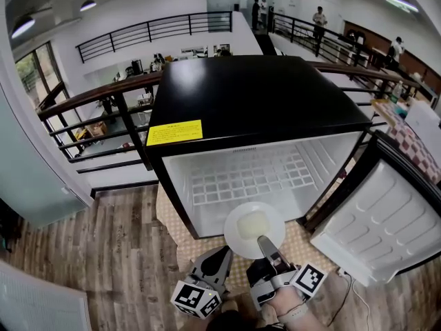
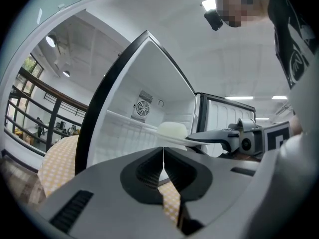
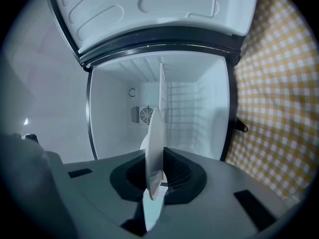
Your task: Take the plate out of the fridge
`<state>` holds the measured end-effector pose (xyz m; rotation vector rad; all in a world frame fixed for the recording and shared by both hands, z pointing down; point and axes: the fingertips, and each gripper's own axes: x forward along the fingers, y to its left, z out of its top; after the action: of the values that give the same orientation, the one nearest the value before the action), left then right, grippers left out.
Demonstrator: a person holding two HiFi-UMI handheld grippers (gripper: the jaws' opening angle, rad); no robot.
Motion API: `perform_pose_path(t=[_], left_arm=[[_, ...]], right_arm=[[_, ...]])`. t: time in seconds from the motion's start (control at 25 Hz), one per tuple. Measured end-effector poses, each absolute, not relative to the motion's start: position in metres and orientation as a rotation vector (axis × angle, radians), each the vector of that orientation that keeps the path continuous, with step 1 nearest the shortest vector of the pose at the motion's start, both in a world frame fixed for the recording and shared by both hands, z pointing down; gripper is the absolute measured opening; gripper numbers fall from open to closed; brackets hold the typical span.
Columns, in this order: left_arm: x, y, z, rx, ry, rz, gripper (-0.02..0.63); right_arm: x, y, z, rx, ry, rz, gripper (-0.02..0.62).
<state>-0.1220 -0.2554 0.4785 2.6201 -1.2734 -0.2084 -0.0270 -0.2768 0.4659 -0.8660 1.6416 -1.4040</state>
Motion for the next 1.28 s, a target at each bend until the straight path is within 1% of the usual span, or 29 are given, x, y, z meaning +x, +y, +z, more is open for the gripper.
perform_pose_path(t=[0.52,1.28], left_arm=[[-0.125,-0.218,0.479,2.582,-1.367,-0.203,0.012],[-0.099,-0.167,0.468,2.568,-1.405,-0.219,0.012]], right_arm=[[-0.024,-0.248,0.477,-0.834,1.648,-1.46,0.052],[0.007,-0.193,0.484,-0.834,1.634,-1.49,0.052]])
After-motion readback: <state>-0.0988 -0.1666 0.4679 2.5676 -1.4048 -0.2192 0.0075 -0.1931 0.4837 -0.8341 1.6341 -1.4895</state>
